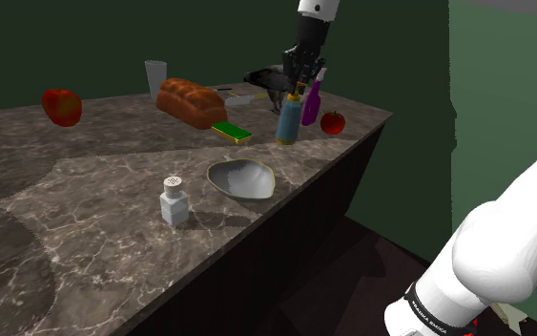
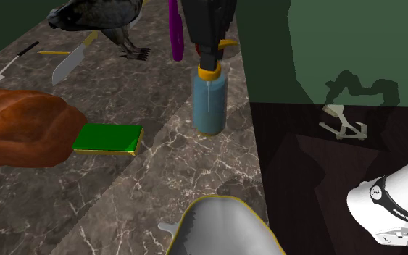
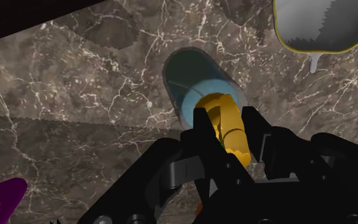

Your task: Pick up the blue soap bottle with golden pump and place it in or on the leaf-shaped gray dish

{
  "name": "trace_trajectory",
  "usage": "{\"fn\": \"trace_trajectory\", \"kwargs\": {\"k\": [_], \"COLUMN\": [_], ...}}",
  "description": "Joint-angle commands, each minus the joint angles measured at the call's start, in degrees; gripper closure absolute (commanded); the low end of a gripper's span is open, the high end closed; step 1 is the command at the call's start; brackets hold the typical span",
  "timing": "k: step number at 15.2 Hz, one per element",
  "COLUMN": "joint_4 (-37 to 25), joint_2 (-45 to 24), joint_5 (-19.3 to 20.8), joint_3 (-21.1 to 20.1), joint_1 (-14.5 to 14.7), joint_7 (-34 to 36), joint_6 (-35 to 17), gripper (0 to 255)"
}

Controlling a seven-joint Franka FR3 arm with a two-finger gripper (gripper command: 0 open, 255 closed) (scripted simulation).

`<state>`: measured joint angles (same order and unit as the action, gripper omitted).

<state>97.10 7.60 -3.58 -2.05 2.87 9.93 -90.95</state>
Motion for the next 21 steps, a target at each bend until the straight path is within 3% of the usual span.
{"fn": "trace_trajectory", "kwargs": {"k": [1,9,21], "joint_4": [-2.2,-11.5,-22.4], "joint_2": [-0.5,-3.0,-5.2], "joint_5": [0.0,0.1,0.2], "joint_3": [0.0,0.0,-9.1], "joint_1": [0.0,0.0,7.5], "joint_7": [0.1,0.5,17.5], "joint_6": [1.8,8.5,16.3], "gripper": [255,255,255]}}
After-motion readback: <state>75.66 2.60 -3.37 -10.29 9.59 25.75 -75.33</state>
